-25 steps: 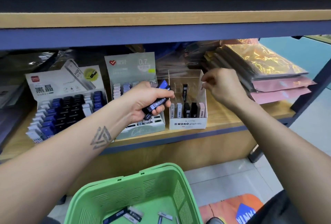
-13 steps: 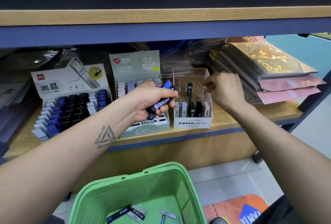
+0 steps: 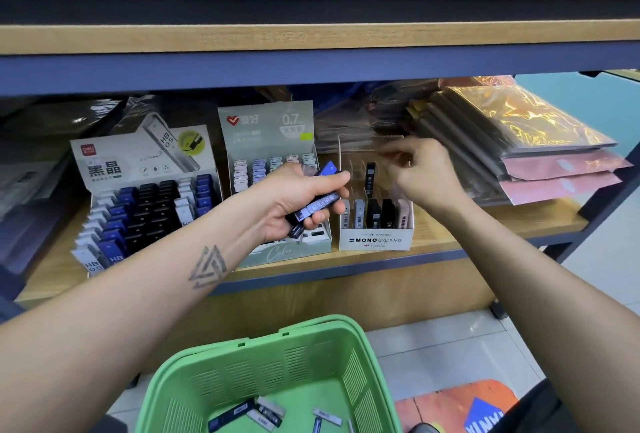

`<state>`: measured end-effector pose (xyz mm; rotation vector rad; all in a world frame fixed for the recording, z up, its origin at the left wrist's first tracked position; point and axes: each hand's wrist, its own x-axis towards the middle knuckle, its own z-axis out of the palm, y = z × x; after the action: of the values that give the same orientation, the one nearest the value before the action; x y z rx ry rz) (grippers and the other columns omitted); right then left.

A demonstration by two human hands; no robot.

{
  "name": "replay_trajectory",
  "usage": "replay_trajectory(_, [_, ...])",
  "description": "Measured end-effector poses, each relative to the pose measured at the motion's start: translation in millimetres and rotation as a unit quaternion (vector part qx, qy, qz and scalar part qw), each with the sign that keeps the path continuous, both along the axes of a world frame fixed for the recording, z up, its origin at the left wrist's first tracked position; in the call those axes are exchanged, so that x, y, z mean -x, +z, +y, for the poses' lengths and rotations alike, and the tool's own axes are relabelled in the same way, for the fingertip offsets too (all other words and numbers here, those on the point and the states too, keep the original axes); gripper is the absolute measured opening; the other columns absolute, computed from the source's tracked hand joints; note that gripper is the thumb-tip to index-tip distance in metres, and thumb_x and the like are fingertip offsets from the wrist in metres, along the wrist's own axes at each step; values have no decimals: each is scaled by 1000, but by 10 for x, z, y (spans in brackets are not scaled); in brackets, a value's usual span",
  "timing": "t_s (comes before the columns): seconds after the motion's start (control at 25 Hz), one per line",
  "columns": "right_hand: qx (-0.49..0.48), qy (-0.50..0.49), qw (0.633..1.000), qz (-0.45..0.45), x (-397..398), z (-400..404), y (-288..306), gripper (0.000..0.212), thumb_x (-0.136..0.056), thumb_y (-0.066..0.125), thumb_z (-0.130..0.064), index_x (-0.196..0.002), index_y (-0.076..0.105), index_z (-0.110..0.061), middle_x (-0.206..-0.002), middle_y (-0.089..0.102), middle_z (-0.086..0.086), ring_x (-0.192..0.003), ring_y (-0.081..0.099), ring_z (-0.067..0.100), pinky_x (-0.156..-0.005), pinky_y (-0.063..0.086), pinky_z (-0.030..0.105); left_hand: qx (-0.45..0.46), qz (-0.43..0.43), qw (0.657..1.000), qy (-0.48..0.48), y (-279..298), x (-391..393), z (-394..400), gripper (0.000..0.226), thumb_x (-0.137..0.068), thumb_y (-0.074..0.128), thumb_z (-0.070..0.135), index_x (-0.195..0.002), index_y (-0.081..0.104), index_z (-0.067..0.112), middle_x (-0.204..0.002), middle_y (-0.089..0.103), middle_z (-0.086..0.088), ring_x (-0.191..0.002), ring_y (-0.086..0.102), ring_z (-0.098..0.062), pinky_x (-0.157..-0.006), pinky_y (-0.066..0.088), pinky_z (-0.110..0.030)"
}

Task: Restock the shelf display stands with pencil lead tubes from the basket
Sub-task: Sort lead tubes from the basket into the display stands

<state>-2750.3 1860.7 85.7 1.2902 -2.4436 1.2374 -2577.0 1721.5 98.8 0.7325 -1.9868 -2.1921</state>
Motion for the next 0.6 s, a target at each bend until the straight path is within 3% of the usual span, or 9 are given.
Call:
replay_trajectory(0.08, [36,142,965,-216,-200,-54,81,19,-93,70,-18,-110,77,-19,-95,76,-5,-87,70,9,-78,54,24,-4,3,1000,-1,1,-19,2,36,-97,65,37,-93,66,1,-66,64,-11,-38,43,-11,-32,32,-17])
replay_trajectory(0.16, [51,252,903,-344,-332,-91,109,23,-94,69,-15,-116,74,-9,-100,76,11,-89,68,20,-86,54,38,-16,5,1000,1,3,-47,0,43,-97,62,44,-91,64,2,-65,62,-10,-36,43,-11,-32,30,-16])
replay_trajectory(0.24, [67,286,875,-385,-413,-128,111,34,-88,73,-11,-120,70,-2,-105,71,25,-92,66,29,-97,52,51,-24,5,1000,-4,12,-85,-12,48,-95,60,51,-88,63,4,-64,61,-8,-36,42,-10,-32,29,-16])
replay_trajectory(0.4, [110,257,875,-396,-511,-210,70,41,-75,77,-14,-113,70,-1,-101,69,28,-91,65,35,-97,50,56,-47,-5,998,-29,38,-143,-20,53,-90,59,61,-81,62,9,-64,59,-5,-35,40,-7,-31,29,-14])
replay_trajectory(0.6, [139,296,835,-442,-530,-249,19,43,-78,78,-11,-120,73,-13,-105,74,17,-90,69,25,-87,52,41,-79,-15,995,-50,50,-180,-62,53,-92,56,63,-80,58,12,-61,55,-2,-34,36,-6,-31,27,-14])
